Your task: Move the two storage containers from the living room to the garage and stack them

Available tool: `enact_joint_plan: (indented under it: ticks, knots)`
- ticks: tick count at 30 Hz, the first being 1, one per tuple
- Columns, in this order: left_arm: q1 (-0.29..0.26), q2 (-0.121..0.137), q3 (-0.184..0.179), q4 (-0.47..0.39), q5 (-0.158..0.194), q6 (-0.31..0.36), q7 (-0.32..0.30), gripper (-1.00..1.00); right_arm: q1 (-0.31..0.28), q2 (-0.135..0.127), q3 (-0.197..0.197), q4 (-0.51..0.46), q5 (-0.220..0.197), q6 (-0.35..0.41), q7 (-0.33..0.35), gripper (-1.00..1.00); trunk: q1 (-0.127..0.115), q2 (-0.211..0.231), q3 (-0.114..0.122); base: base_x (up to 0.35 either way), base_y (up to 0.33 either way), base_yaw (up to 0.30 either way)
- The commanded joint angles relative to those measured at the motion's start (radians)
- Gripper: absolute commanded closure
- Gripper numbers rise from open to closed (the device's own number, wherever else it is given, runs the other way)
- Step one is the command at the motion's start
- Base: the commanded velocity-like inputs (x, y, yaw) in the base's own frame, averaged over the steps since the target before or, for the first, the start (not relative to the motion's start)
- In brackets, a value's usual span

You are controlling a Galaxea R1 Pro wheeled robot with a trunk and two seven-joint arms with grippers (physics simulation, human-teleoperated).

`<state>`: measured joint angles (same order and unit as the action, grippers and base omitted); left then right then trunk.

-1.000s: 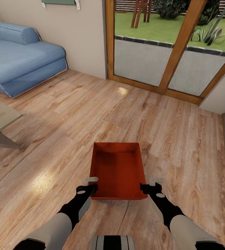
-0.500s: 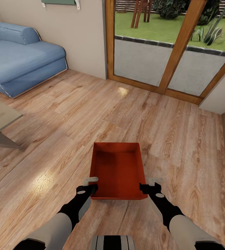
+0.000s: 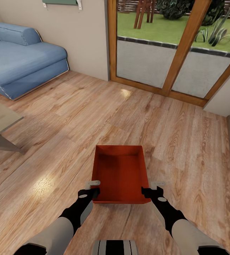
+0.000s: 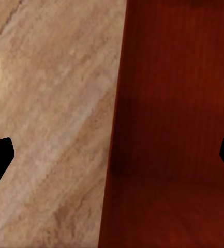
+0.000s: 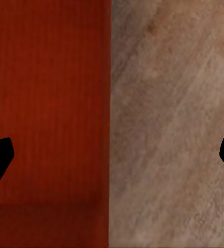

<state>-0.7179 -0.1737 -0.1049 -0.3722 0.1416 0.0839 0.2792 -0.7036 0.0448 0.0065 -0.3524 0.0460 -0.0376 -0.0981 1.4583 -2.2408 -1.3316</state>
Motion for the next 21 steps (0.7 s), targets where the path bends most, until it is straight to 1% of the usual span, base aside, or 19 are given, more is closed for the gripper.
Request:
enact_joint_plan:
  ticks: [1,9,16,21]
  knots:
    - [0.0,0.001,-0.009,-0.002,0.01,0.005,0.008,-1.0,0.0,0.001,0.001,0.001,0.005,-0.002,-0.005,-1.0,0.0,0.0,-0.001,0.0,0.0,0.0]
    - [0.0,0.002,-0.009,-0.002,0.01,0.006,0.007,-1.0,0.0,0.001,0.001,0.001,0.005,-0.002,-0.005,-1.0,0.0,0.0,-0.001,0.008,0.0,0.0]
    - [0.0,0.002,-0.009,-0.001,0.01,0.005,0.006,-1.0,0.0,0.001,0.001,0.0,0.005,-0.002,-0.005,-1.0,0.0,0.0,-0.001,0.193,0.0,0.0]
    - [0.0,0.002,-0.009,-0.001,0.011,0.005,0.006,-1.0,0.0,0.0,0.001,0.0,0.005,-0.002,-0.004,-1.0,0.0,0.0,-0.001,0.062,0.0,0.0]
